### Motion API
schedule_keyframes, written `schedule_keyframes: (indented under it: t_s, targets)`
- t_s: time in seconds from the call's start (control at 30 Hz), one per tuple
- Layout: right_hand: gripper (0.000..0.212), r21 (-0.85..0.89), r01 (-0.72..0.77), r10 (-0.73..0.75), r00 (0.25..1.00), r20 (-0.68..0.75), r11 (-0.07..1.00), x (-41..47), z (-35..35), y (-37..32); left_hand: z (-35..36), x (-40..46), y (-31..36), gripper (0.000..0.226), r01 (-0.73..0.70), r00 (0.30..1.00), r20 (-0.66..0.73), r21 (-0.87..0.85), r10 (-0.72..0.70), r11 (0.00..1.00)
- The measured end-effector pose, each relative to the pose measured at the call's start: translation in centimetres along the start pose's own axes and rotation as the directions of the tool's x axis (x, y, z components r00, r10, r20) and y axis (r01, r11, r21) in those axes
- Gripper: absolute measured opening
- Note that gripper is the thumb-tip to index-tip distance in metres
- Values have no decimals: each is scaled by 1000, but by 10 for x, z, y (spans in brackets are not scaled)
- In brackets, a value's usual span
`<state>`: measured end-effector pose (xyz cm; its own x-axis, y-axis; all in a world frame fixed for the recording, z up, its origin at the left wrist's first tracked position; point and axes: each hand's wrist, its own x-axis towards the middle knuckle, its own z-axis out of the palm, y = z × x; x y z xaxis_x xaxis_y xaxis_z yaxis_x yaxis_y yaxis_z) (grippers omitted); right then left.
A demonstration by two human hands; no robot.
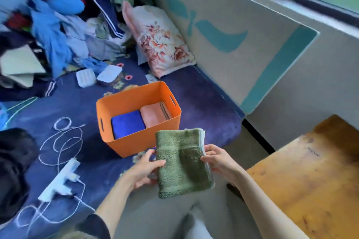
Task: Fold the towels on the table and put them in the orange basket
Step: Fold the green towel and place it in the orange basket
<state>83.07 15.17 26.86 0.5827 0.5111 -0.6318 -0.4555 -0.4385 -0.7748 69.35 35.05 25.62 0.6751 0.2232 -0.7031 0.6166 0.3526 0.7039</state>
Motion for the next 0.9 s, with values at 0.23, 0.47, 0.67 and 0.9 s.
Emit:
schedule_keyframes:
  t_s: [0.23,0.47,0.67,0.9]
  targets:
    - [22,-80,-2,12,993,120,997,97,31,-63,-62,51,42,38,-17,990,-143,-68,8,998]
    - [18,-155,-59,94,970,226,986,234,66,-134,-132,131,103,45,39,953,-292,-144,-80,989]
    - [20,-204,-218,270,922,278,954,332,119,-145,-180,193,111,55,161,878,-430,-147,-210,976]
    - [19,-236,-337,389,892,229,911,416,173,-89,-229,266,70,43,323,775,-568,-21,-278,946]
